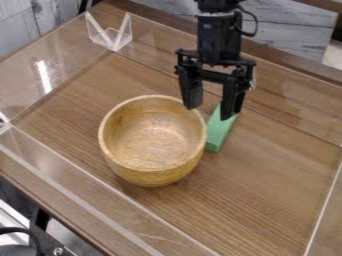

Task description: Remove the green block from inside the brown bowl and put it on the table

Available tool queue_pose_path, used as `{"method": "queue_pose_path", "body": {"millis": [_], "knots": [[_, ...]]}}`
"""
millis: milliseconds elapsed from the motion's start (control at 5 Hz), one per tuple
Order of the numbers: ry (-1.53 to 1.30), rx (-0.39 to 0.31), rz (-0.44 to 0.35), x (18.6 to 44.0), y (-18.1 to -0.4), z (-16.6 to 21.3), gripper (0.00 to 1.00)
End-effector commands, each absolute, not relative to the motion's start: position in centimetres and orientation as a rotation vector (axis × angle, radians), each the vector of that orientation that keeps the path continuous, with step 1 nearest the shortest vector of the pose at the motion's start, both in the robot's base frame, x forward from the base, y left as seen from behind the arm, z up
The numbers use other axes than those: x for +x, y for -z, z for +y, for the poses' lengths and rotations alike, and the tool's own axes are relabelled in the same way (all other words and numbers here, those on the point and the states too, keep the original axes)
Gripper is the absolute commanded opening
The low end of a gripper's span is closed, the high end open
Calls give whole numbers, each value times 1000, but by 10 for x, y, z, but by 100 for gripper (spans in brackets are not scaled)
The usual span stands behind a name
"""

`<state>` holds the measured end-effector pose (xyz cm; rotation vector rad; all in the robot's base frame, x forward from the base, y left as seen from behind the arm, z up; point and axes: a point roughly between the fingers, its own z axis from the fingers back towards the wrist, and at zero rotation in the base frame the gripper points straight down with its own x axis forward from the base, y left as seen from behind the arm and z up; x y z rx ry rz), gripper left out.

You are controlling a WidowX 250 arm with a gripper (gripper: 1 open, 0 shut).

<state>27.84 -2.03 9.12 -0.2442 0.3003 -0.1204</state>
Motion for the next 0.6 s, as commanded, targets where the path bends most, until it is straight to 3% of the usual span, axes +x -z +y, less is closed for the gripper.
{"method": "queue_pose_path", "body": {"millis": [0, 400], "knots": [[129, -243, 199, 289, -119, -12, 100], [130, -247, 164, 291, -130, -1, 100]]}}
